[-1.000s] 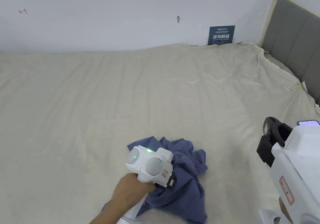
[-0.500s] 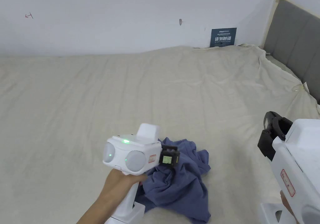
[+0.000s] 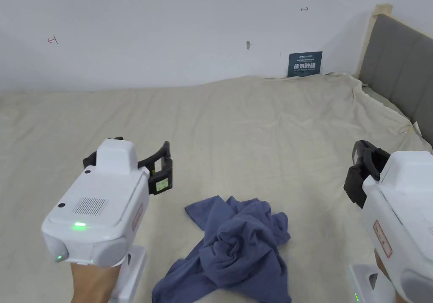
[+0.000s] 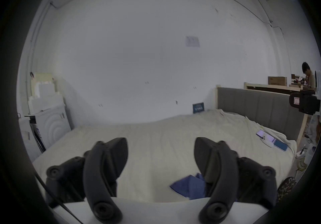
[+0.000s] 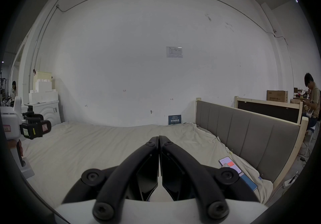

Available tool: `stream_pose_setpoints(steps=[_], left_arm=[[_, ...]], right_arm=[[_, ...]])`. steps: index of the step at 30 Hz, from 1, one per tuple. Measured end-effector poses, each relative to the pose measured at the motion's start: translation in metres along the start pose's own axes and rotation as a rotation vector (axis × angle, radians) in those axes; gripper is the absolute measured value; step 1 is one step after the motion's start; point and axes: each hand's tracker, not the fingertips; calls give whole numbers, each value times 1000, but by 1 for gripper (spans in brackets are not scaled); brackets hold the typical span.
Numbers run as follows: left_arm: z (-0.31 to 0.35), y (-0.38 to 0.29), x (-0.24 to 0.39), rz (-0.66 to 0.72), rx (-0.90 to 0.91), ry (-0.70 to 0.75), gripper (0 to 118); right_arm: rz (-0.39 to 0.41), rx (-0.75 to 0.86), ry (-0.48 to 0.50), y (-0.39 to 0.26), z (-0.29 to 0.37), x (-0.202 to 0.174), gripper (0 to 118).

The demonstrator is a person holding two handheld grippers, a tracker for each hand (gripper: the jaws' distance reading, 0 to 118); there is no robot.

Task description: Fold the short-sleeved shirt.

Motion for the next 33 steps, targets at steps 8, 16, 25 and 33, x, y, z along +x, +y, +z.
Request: stream_pose_setpoints(steps=[8, 16, 25, 33], left_arm=[[9, -13, -10, 29, 32, 26, 1], [9, -20, -9, 47, 22, 24, 0], [-11, -32, -14, 114, -279, -87, 0], [-20, -106, -6, 174, -591, -106, 0]], right_arm=[[-3, 10, 5, 2, 3, -8, 0], [0, 1, 15, 1, 3, -11, 0], [-2, -4, 16, -2, 0, -10, 0], [-5, -40, 18, -14, -4, -10, 0]])
